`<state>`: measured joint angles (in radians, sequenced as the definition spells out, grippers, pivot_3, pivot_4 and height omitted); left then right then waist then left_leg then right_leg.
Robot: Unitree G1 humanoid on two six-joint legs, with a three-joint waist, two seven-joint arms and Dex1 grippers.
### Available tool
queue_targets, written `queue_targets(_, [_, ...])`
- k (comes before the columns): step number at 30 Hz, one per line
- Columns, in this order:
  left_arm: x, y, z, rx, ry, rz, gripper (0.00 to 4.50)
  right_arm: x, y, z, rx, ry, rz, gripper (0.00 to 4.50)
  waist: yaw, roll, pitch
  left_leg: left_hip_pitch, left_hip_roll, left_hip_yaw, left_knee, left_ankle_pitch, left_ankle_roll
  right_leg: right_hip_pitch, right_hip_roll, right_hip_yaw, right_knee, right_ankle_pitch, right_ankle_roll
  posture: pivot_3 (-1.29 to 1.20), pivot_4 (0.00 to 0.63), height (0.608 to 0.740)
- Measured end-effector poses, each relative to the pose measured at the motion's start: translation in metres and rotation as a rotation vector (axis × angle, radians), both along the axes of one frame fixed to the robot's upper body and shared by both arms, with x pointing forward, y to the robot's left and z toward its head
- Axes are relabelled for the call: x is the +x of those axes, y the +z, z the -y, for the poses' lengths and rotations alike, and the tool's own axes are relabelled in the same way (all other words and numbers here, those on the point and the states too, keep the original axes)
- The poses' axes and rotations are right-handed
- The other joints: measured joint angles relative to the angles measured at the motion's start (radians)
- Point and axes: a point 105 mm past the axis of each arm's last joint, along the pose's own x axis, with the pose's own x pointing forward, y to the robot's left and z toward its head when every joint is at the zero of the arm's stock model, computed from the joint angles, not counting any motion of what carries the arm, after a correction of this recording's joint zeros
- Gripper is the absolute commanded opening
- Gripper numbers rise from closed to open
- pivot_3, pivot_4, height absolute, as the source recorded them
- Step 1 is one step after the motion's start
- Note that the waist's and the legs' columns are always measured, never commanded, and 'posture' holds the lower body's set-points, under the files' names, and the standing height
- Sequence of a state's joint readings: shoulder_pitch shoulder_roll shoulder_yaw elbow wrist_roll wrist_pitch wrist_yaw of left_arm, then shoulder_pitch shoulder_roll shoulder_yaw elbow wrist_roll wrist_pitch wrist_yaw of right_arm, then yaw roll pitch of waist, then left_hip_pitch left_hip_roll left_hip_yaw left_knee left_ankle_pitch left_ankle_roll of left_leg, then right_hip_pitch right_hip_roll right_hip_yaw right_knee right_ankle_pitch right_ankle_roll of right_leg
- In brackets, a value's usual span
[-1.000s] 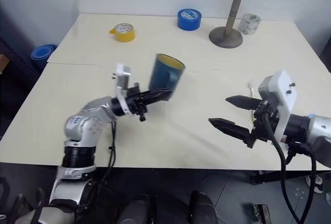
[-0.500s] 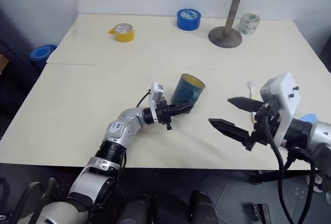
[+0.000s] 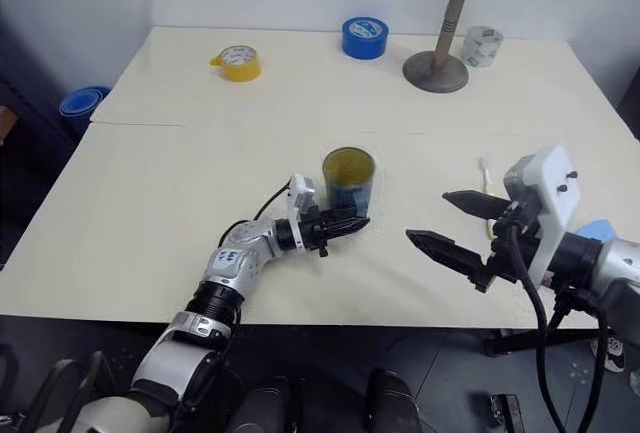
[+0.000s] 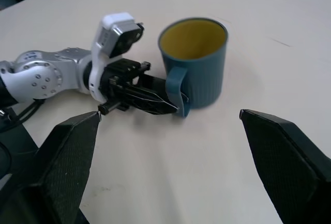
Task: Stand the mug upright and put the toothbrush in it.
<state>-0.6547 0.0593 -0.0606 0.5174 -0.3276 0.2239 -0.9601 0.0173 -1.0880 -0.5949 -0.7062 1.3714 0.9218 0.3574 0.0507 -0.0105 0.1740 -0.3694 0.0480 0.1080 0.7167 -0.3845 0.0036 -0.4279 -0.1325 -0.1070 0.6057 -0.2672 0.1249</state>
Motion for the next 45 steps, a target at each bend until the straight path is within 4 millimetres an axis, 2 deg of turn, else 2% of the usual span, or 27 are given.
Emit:
queue_targets(8, [-0.009,0.002,-0.013,0.026,0.019,-0.008,4.48,0.004,-0.001,0.004,-0.004,-0.008,-0.003,4.5,-0.001,0.0,0.0,0.0,0.0,0.0,0.0,0.0,0.0,0.0,0.0,0.0,0.0,0.0,0.0,0.0,0.15,0.74])
queue_targets(11, [-0.018,0.01,-0.029,0.05,0.006,-0.004,4.48,0.006,-0.005,0.005,-0.004,-0.001,-0.023,4.5,-0.005,0.0,0.0,0.0,0.0,-0.001,0.0,0.0,0.0,0.0,0.0,0.0,0.0,0.0,0.0,0.0,0.15,0.74])
queue_targets(14, [-0.038,0.022,-0.06,0.13,-0.013,-0.013,4.48,0.009,-0.008,0.009,-0.017,-0.009,-0.027,4.5,-0.015,0.0,0.0,0.001,0.001,-0.001,-0.001,0.0,0.0,0.0,0.001,0.0,0.001,0.0,0.0,0.0,0.15,0.74])
queue_targets(16, [-0.052,0.029,-0.088,0.209,-0.009,-0.031,4.48,0.011,-0.012,0.015,-0.033,-0.031,-0.037,4.5,-0.024,0.001,0.0,0.001,0.001,-0.002,-0.001,0.0,-0.001,0.0,0.001,0.0,0.002,0.0,0.0,0.0,0.15,0.74])
queue_targets(18, [-0.065,0.046,-0.12,0.301,0.008,-0.028,4.48,0.018,-0.018,0.024,-0.047,-0.082,-0.05,4.5,-0.027,0.001,0.0,0.001,0.002,-0.003,-0.001,0.0,-0.001,0.0,0.001,0.0,0.002,0.0,-0.001,0.0,0.15,0.74])
queue_targets(22, [-0.088,0.095,-0.147,0.344,-0.036,0.039,4.48,0.039,-0.029,0.041,-0.02,-0.223,-0.056,4.5,-0.022,0.001,0.0,0.0,0.0,-0.003,0.0,0.0,-0.001,0.0,0.0,0.001,0.0,-0.001,-0.001,0.0,0.15,0.74])
queue_targets(26, [-0.105,0.133,-0.141,0.36,-0.137,0.131,4.48,0.08,-0.041,0.068,0.023,-0.449,-0.06,4.5,-0.025,0.002,0.0,0.0,0.0,-0.002,0.0,0.0,-0.001,0.0,0.001,0.001,0.0,-0.001,-0.001,0.0,0.15,0.74])
queue_targets(30, [-0.109,0.153,-0.13,0.317,-0.174,0.186,4.48,0.114,-0.061,0.092,0.057,-0.605,-0.115,4.5,-0.032,0.004,0.002,0.0,0.0,0.0,-0.002,0.001,-0.002,-0.001,0.001,0.001,0.001,-0.001,-0.001,0.0,0.15,0.74])
queue_targets(35, [-0.105,0.152,-0.125,0.324,-0.159,0.186,4.48,0.154,-0.072,0.096,0.053,-0.68,-0.107,4.5,-0.053,0.005,0.002,0.001,0.0,0.0,-0.003,0.001,-0.003,-0.002,0.001,0.001,0.002,-0.001,-0.001,0.0,0.15,0.74])
queue_targets(38, [-0.105,0.152,-0.123,0.324,-0.151,0.186,4.48,0.172,-0.081,0.107,0.022,-0.734,-0.115,4.5,-0.057,0.006,0.002,0.0,0.001,0.0,-0.004,0.001,-0.003,-0.003,0.001,0.001,0.003,-0.001,-0.001,0.0,0.15,0.74])
queue_targets(42, [-0.108,0.156,-0.119,0.321,-0.161,0.205,4.48,0.188,-0.092,0.101,0.0,-0.72,-0.128,4.5,-0.058,0.006,0.003,0.0,0.001,0.0,-0.004,0.001,-0.003,-0.003,0.001,0.001,0.003,-0.001,-0.001,0.0,0.15,0.74])
queue_targets(45, [-0.108,0.156,-0.117,0.328,-0.156,0.217,4.5,0.192,-0.096,0.102,-0.006,-0.715,-0.139,3.88,-0.056,0.007,0.003,0.0,0.001,-0.001,-0.003,0.001,-0.003,-0.002,0.001,0.001,0.003,0.0,0.0,0.0,0.15,0.74])
